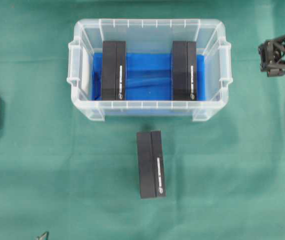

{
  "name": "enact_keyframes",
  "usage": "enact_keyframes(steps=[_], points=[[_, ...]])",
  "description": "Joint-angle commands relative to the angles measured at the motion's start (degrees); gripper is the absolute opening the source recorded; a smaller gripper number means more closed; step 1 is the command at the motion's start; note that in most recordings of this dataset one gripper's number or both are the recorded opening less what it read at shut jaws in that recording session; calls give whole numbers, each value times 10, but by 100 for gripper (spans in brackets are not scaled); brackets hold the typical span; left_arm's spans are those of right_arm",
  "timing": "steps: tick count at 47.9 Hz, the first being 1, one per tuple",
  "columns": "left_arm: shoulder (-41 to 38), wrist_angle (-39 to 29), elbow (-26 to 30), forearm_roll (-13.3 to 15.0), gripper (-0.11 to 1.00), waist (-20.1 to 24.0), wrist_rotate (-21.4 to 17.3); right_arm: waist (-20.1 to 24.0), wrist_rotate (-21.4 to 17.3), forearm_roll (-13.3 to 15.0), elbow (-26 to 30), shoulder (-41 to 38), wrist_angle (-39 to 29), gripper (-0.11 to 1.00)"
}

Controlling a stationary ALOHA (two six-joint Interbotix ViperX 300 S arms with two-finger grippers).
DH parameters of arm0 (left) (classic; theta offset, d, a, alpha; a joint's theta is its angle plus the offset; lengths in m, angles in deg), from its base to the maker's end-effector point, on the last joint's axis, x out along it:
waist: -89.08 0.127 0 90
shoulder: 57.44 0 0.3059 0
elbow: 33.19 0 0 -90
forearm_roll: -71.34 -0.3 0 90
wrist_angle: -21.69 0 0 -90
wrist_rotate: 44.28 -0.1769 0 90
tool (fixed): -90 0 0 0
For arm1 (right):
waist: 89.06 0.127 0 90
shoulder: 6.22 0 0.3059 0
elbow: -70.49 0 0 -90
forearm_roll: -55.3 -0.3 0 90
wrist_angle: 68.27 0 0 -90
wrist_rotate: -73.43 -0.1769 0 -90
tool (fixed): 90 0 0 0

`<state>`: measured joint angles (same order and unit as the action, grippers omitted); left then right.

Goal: Take the box out of the case with the right arm.
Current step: 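Withdraw the right gripper to the right side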

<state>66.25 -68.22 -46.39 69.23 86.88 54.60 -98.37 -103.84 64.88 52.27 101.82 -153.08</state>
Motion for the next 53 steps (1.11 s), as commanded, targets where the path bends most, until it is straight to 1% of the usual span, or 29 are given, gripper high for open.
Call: enact_keyframes(steps=[1, 26, 37, 46, 53], points=[[-4, 4, 6, -2, 0, 2, 0, -6, 5, 2, 4, 5, 11, 89], [-4, 4, 6, -2, 0, 2, 0, -6, 5, -1, 2, 4, 11, 89], [-9, 4, 7, -2, 0, 2, 0, -6, 4, -11, 11, -8, 27, 89], [-17, 4, 9, -2, 0, 2, 2, -5, 4, -13, 48, -54, 53, 89], [-23, 4, 11, -2, 0, 2, 2, -5, 9, -14, 104, -113, 63, 89]])
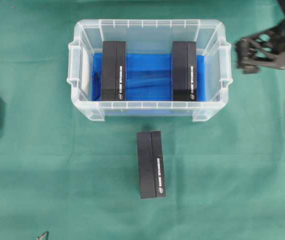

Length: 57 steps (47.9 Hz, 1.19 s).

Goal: Take the box out of the case with the right arm.
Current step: 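Withdraw the right gripper to the right side, then move the open right gripper over the left black box in the case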

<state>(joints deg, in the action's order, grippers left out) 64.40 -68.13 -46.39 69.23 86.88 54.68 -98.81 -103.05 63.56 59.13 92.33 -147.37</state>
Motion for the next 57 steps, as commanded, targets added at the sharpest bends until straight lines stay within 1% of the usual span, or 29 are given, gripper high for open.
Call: enact_keyframes(steps=[1, 11, 14, 30, 38, 48, 57], points=[[-5, 3, 11, -2, 0, 2, 1, -1, 2, 0, 47, -30, 8, 89], [-5, 3, 11, -2, 0, 2, 1, 6, 15, -1, 145, -118, 15, 89], [-4, 4, 11, -2, 0, 2, 2, 10, 18, -1, 184, -149, 15, 89], [-3, 3, 11, -2, 0, 2, 2, 32, 18, -1, 355, -287, 16, 89], [-1, 3, 11, -2, 0, 2, 2, 38, 19, -3, 437, -354, 30, 89], [-1, 3, 11, -3, 0, 2, 2, 40, 18, -8, 491, -403, 56, 89], [0, 2, 11, -2, 0, 2, 3, 40, 17, -9, 500, -418, 75, 89]])
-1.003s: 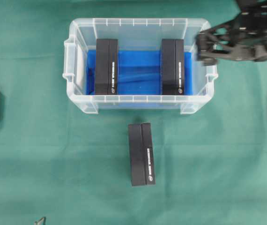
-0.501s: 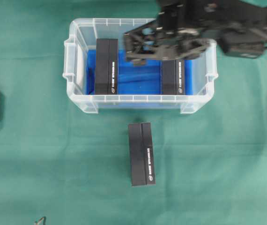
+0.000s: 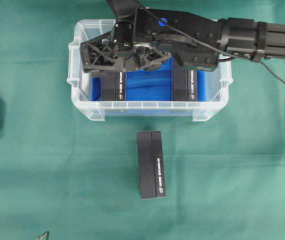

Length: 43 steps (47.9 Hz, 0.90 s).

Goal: Take the box out of the case with the right arm.
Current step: 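Move the open right gripper over the left black box in the case, then lower the right gripper around the left black box and close it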

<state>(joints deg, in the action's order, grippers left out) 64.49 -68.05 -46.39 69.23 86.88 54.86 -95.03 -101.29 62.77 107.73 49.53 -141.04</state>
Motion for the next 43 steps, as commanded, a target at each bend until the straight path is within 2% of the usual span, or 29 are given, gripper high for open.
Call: enact_keyframes(steps=[1, 11, 43], points=[[-1, 1, 11, -2, 0, 2, 1, 2, 0, -2, 14, 10, 14, 89], [-1, 1, 11, -2, 0, 2, 1, 0, 0, -8, 14, -1, 41, 90], [-4, 2, 12, -2, 0, 2, 1, -8, 2, -7, 13, -3, 32, 90]])
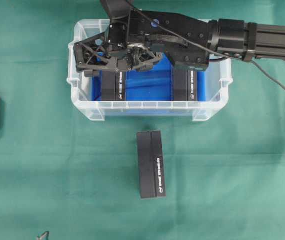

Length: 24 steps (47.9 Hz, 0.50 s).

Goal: Take the box out of the case with the right arm.
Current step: 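Lower the right gripper around the left black box and close it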

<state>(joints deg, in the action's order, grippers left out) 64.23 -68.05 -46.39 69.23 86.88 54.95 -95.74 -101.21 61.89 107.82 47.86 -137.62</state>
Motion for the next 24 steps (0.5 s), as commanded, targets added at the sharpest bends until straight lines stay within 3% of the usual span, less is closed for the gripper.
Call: enact_keyframes(steps=[1, 24], points=[[-2, 2, 12, -2, 0, 2, 0, -1, 2, 3, 13, 14, -3, 90], [-3, 2, 12, -2, 0, 2, 0, -2, 14, 2, 13, 14, -3, 90]])
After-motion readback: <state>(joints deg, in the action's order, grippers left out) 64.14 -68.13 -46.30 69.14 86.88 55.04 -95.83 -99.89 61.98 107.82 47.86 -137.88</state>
